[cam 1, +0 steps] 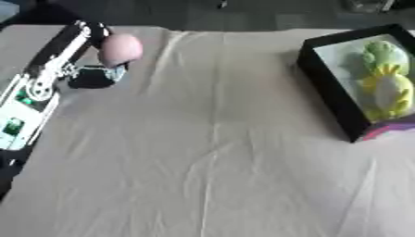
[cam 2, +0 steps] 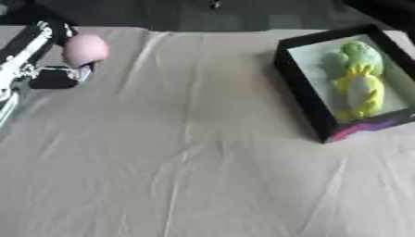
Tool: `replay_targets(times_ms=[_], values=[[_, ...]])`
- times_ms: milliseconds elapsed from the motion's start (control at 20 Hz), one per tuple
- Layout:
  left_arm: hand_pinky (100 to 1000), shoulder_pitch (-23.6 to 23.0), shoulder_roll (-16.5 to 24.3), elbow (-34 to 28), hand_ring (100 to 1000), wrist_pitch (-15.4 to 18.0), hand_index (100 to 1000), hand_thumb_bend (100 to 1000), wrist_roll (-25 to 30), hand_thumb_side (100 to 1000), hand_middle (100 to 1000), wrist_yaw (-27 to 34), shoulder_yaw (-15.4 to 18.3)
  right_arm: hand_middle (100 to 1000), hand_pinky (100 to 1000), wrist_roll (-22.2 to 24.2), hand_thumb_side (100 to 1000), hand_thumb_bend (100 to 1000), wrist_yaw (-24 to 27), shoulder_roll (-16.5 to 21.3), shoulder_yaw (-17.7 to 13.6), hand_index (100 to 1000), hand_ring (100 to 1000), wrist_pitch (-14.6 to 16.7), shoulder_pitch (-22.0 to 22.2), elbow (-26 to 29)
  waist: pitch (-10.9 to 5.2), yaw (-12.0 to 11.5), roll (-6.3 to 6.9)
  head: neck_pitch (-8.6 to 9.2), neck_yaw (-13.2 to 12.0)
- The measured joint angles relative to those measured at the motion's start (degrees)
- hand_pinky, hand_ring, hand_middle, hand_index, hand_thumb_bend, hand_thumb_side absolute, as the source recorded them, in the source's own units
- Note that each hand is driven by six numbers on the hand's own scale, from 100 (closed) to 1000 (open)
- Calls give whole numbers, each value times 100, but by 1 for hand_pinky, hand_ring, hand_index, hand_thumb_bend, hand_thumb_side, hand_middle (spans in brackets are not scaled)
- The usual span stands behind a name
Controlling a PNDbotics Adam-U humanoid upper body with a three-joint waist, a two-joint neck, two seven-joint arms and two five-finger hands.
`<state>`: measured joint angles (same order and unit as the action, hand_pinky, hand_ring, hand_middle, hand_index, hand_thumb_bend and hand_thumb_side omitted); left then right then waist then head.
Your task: Pick up the objects with one hand, pass them to the other hand, and then place them into the box on the other side of the table.
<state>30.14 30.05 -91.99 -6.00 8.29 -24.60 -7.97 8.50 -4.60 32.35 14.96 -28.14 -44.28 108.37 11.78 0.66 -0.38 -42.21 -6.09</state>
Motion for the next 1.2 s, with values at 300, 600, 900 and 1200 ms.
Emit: replay_targets(times_ms=[300,600,900,1200], values=[[713,-45,-302,-31,628,127,499,100,-310,100,569,-197,-42,893,970,538,596,100,-531,-383,304,916,895,157,-298,37,-15,-6,-21,0,26],[708,-47,-579,45,622,270,497,100,-523,115,564,-268,-114,882,962,1180,568,100,-1200,-773,645,904,890,423,-574,-29,-24,-7,-72,0,85],[710,-46,-739,157,621,379,496,100,-619,141,562,-182,-177,876,958,1679,530,100,-1664,-1072,909,897,886,696,-782,-301,-25,-14,-80,-1,134],[710,-43,-853,179,621,486,496,100,-666,143,561,-75,-221,876,956,1980,479,100,-1948,-1291,1095,898,886,947,-868,-605,-25,-31,-80,-1,176]])
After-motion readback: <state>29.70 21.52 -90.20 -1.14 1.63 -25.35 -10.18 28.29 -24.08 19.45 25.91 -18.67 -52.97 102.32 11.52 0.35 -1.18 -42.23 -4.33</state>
